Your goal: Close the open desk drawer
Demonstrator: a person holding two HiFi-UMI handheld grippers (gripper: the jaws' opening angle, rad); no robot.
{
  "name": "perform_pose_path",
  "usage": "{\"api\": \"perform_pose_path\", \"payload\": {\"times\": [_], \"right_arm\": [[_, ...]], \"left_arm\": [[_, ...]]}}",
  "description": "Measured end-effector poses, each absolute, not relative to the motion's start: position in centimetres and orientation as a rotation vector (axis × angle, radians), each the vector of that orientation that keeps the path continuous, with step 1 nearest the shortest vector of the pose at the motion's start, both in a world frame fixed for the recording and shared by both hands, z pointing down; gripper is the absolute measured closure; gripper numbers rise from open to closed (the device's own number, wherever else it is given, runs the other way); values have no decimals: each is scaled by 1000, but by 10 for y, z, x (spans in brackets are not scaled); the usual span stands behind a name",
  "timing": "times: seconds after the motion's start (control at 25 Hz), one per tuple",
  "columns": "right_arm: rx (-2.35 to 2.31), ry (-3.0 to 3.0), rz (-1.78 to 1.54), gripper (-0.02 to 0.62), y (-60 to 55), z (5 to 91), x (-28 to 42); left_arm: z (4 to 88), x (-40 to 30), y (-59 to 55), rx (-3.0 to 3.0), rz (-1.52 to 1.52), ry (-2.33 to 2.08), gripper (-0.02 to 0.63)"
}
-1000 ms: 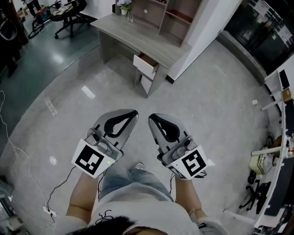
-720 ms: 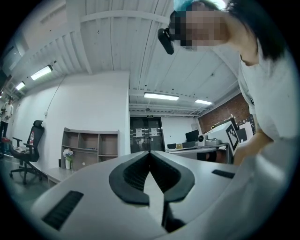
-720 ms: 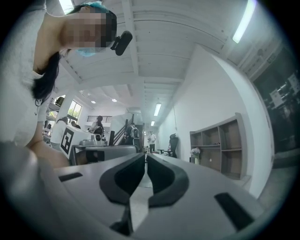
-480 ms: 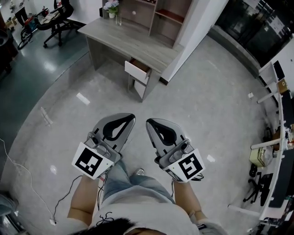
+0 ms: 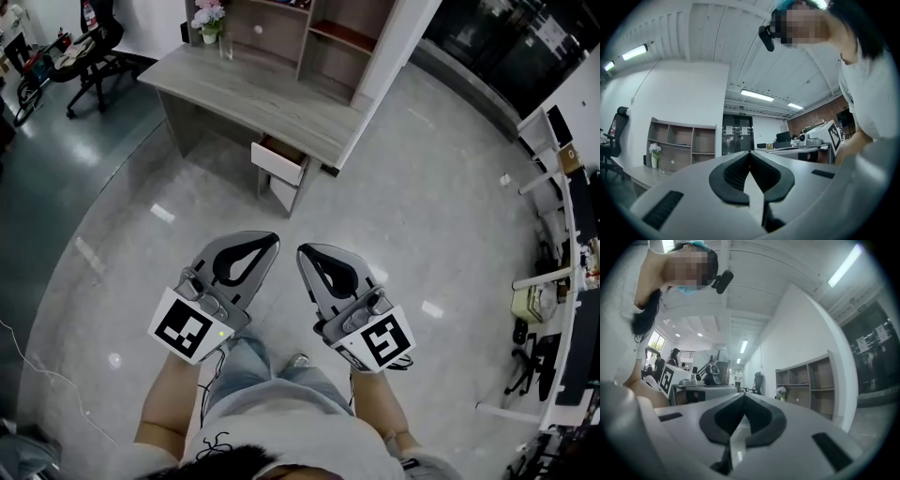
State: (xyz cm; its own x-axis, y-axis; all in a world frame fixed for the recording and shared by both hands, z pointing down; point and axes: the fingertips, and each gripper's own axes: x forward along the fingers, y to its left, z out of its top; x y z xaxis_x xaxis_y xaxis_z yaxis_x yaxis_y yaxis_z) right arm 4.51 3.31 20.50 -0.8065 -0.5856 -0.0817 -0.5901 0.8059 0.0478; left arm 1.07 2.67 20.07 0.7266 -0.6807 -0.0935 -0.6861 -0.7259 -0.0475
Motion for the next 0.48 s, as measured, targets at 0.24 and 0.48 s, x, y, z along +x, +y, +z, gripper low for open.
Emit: {"api": "perform_pose_path", "payload": {"times": [0.24, 0.48], "right_arm": [[-1007, 2903, 99, 586, -6, 209, 10], [-1092, 2866, 93, 586, -34, 210, -15]], "left_arm": [[209, -20, -11, -2880, 62, 1039, 595], [214, -44, -36, -2921, 37, 939, 595]]}}
